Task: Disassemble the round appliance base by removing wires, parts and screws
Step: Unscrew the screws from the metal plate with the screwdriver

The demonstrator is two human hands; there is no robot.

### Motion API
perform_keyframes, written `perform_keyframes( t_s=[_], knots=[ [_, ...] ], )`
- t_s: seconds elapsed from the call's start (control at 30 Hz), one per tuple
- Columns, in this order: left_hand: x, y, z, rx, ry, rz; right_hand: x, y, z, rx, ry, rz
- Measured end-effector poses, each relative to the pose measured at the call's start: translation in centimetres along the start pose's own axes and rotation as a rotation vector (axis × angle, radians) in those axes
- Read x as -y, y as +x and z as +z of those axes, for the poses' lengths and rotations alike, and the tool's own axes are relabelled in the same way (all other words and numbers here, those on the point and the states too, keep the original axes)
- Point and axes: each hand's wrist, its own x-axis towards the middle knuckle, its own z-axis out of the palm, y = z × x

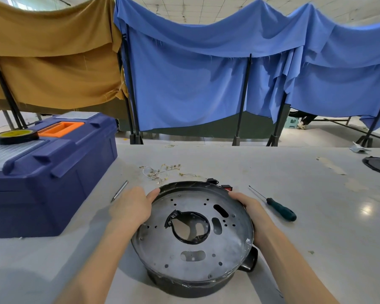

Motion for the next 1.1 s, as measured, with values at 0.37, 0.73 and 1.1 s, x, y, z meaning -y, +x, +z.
perform_keyframes(
  t_s=[0.37,0.73,1.1],
  knots=[
    [-0.7,0.2,2.1,0.018,0.099,0.324,0.0,0.5,-0.1,-0.147,-0.219,-0.278],
    [-0.9,-0.1,2.4,-0.021,0.203,0.350,-0.3,2.5,-4.0,-0.696,-1.275,-0.591],
    [-1.0,-0.2,2.2,-0.039,0.257,0.373,-1.2,3.7,-4.4,-0.744,-1.574,-0.428]
  ],
)
